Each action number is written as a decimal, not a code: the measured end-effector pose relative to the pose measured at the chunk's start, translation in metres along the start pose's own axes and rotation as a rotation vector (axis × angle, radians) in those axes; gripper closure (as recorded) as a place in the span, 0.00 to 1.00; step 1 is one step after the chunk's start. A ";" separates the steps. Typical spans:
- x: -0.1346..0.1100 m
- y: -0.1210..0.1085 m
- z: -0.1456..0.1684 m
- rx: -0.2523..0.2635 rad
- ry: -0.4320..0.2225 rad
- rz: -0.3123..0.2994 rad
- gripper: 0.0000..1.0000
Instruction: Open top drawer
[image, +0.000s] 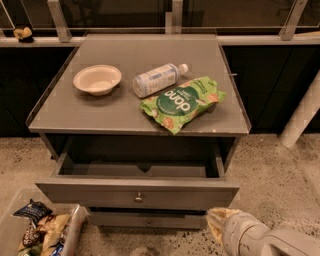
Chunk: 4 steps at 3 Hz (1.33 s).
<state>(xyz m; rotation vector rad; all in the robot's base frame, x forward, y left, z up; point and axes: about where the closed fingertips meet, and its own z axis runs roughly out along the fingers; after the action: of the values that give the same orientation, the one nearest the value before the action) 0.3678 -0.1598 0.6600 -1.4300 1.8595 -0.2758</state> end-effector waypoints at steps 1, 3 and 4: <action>0.000 0.000 0.000 0.000 0.000 0.000 0.95; 0.000 -0.005 0.007 -0.006 -0.002 -0.010 0.00; 0.001 -0.015 0.028 -0.031 -0.006 -0.035 0.00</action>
Offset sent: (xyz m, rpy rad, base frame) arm 0.0000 0.0000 0.0000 0.0000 0.0000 0.0000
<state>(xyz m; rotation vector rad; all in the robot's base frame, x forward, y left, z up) 0.3971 -0.1581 0.6491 -1.4843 1.8430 -0.2611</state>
